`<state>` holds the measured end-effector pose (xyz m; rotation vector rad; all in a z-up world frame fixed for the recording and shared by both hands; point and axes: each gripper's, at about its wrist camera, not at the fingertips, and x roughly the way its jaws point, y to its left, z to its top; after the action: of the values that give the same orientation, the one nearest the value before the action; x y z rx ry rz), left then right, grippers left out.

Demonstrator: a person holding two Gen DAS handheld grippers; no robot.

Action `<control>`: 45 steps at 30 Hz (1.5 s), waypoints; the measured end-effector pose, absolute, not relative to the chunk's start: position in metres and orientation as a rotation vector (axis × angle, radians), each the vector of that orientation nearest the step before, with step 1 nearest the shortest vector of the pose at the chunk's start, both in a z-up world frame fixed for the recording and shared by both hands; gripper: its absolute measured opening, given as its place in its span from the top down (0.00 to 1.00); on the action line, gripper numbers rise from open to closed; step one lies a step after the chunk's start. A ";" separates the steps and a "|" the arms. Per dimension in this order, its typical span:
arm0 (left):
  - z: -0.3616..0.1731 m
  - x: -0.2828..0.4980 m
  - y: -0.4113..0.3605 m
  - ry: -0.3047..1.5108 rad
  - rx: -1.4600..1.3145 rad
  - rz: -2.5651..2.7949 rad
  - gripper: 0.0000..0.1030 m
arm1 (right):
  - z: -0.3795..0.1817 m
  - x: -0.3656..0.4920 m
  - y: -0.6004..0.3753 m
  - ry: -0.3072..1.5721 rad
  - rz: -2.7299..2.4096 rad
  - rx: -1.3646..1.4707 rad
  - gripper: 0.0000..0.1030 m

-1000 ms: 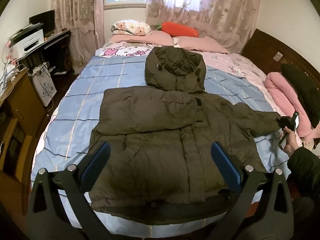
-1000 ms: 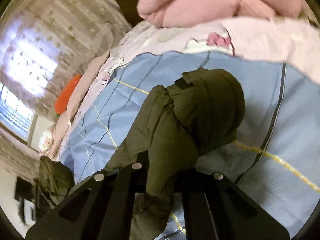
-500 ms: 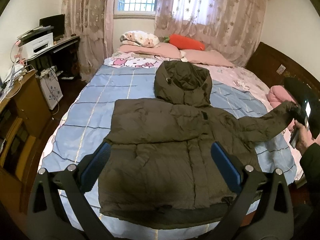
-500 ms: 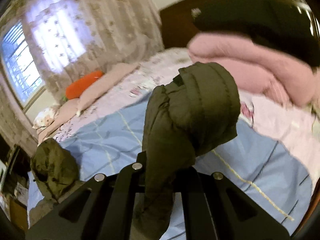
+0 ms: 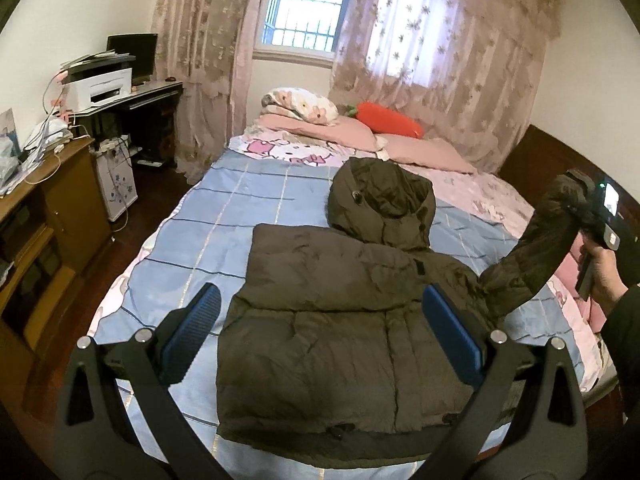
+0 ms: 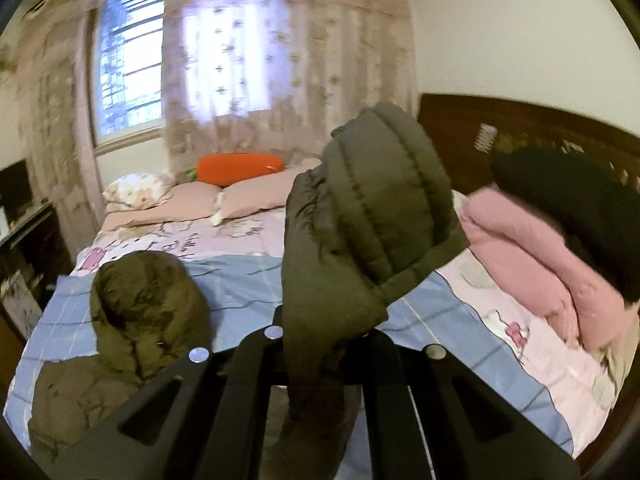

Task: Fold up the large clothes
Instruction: 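Lift the sleeve and fold it across the jacket body with the right gripper, then release the sleeve onto the jacket and withdraw the right gripper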

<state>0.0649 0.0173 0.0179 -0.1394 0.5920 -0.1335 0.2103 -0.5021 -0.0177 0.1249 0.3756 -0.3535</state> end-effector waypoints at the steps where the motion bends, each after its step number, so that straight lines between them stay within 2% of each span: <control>1: 0.019 0.064 0.020 0.589 -0.144 -0.132 0.02 | -0.016 0.215 -0.488 0.379 -0.348 0.097 0.96; 9: 0.024 0.054 0.042 0.569 -0.171 -0.122 0.02 | -0.024 0.254 -0.367 0.427 -0.258 -0.138 0.96; 17: 0.025 0.053 0.058 0.573 -0.194 -0.118 0.02 | -0.071 0.280 -0.258 0.492 -0.183 -0.308 0.96; 34: 0.021 0.059 0.069 0.594 -0.207 -0.113 0.02 | -0.178 0.311 -0.137 0.653 -0.089 -0.338 0.93; 36: 0.020 0.060 0.073 0.596 -0.215 -0.104 0.02 | -0.182 0.314 -0.138 0.673 -0.085 -0.295 0.86; 37: 0.020 0.061 0.074 0.597 -0.219 -0.099 0.02 | -0.184 0.316 -0.136 0.689 -0.074 -0.272 0.71; 38: 0.020 0.063 0.074 0.598 -0.223 -0.095 0.02 | -0.187 0.317 -0.134 0.707 -0.070 -0.265 0.42; 40: 0.019 0.064 0.076 0.600 -0.227 -0.091 0.02 | -0.190 0.313 -0.126 0.693 -0.042 -0.273 0.01; 43: 0.019 0.063 0.075 0.596 -0.223 -0.091 0.02 | -0.183 0.297 -0.111 0.659 0.027 -0.294 0.01; 45: 0.020 0.063 0.074 0.590 -0.226 -0.090 0.02 | -0.161 0.282 -0.112 0.621 0.125 -0.190 0.01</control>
<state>0.0627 0.0743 0.0200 -0.2256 0.5897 -0.0903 0.2815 -0.1125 -0.1610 -0.1899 0.6213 0.1254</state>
